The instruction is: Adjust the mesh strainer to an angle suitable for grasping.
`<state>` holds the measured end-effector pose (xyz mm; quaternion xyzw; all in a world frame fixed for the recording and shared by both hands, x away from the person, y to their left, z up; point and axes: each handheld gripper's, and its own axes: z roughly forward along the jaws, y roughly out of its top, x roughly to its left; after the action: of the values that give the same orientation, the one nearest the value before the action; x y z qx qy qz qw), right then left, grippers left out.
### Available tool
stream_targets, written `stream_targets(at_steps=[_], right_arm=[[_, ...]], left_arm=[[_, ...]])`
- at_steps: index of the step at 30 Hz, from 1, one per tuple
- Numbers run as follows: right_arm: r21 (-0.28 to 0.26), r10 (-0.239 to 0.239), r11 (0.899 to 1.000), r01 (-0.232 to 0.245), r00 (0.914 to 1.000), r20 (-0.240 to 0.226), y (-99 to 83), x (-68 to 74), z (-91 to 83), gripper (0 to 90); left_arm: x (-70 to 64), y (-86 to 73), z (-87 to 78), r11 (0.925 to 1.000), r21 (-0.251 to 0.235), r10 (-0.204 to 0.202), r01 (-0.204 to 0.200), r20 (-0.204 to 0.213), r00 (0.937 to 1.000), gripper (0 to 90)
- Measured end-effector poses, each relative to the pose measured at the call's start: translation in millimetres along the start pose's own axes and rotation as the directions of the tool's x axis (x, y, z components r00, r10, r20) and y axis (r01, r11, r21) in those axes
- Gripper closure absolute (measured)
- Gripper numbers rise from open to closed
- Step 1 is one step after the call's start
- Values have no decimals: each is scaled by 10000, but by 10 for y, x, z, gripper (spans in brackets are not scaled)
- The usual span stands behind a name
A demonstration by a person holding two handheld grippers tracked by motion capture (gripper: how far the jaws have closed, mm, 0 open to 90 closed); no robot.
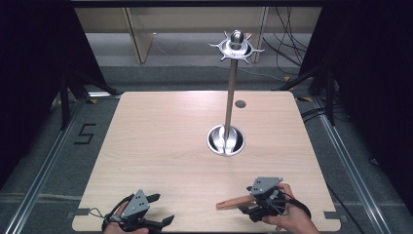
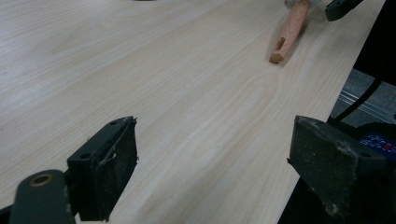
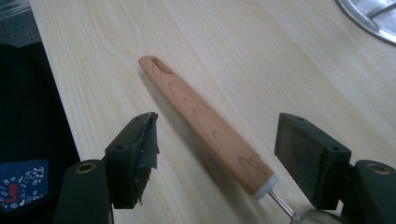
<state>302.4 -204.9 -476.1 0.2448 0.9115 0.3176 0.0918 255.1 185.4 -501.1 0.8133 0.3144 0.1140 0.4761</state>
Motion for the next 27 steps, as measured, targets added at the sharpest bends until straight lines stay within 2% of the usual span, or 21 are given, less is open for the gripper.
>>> stream_targets(at_steps=[1, 2, 3, 4, 5, 6, 8, 9, 10, 11, 12, 14, 15, 17, 18, 19, 20, 21, 24, 27], right_arm=[[103, 125, 9999, -124, 9999, -50, 23, -3, 22, 315], [185, 45, 9998, -44, 9999, -91, 35, -15, 41, 317], [170, -245, 9995, 250, 9994, -264, 55, -40, 72, 319], [404, -16, 9992, 29, 9994, -337, 74, -40, 78, 323], [431, -41, 9991, 57, 9993, -374, 86, -50, 94, 329], [432, -166, 9989, 188, 9985, -517, 103, -60, 123, 339], [503, -96, 9987, 113, 9994, -338, 116, -63, 142, 346], [850, -116, 9963, 156, 9988, -470, 144, -75, 186, 349], [850, -116, 9963, 156, 9988, -470, 144, -75, 186, 349], [945, -284, 9949, 345, 9975, -653, 153, -83, 198, 354], [1131, -381, 9924, 480, 9954, -878, 166, -89, 236, 361], [1238, -401, 9910, 518, 9947, -948, 170, -91, 255, 370], [1493, -492, 9864, 681, 9907, -1270, 172, -89, 277, 383], [1699, -536, 9822, 805, 9861, -1572, 165, -75, 301, 398], [1685, -650, 9816, 895, 9872, -1458, 164, -73, 301, 403], [1657, -751, 9809, 1020, 9840, -1614, 161, -75, 315, 411], [1820, -627, 9790, 921, 9849, -1613, 159, -58, 297, 424], [1798, -756, 9779, 1068, 9821, -1724, 155, -57, 295, 438], [1792, -1104, 9739, 1394, 9805, -1627, 138, -45, 300, 456], [1927, -1159, 9699, 1486, 9784, -1711, 137, -37, 287, 480]], left_arm=[[1, 0, 0, 10000, -9, 25, -25, 10, 10000, 147], [19, 7, -5, 9997, 37, 254, -254, 42, 9997, 147], [19, 7, -5, 9997, 37, 254, -254, 42, 9997, 147], [17, 7, -4, 9997, 25, 230, -230, 15, 9997, 147], [1, 2, -6, 9999, 113, -17, 17, 8, 10000, 147], [0, 1, -7, 9999, 131, -23, 23, 4, 10000, 147], [0, -1, 0, 10000, 13, -58, 58, 30, 10000, 147], [0, 5, -5, 10000, 48, -2, 2, 46, 10000, 147], [0, 5, -5, 10000, 48, -2, 2, 46, 10000, 147], [13, 5, -1, 9997, -25, 236, -236, 29, 9997, 147], [8, 3, 0, 9999, -47, 159, -159, 37, 9999, 147], [11, 6, -1, 9999, -64, 160, -159, 61, 9999, 147], [6, 10, -11, 9998, 49, 178, -178, 48, 9998, 147], [8, 11, -13, 9998, 46, 190, -190, 36, 9998, 147], [7, 12, -13, 9998, 29, 182, -182, 37, 9998, 147], [7, 12, -13, 9998, 36, 195, -195, 46, 9998, 147], [7, 12, -13, 9998, 36, 195, -195, 46, 9998, 147], [6, 10, -13, 9998, 41, 197, -197, 52, 9998, 147], [5, 12, -14, 9998, 40, 192, -192, 19, 9998, 147], [4, 10, -11, 9998, 50, 177, -177, 52, 9998, 147]])
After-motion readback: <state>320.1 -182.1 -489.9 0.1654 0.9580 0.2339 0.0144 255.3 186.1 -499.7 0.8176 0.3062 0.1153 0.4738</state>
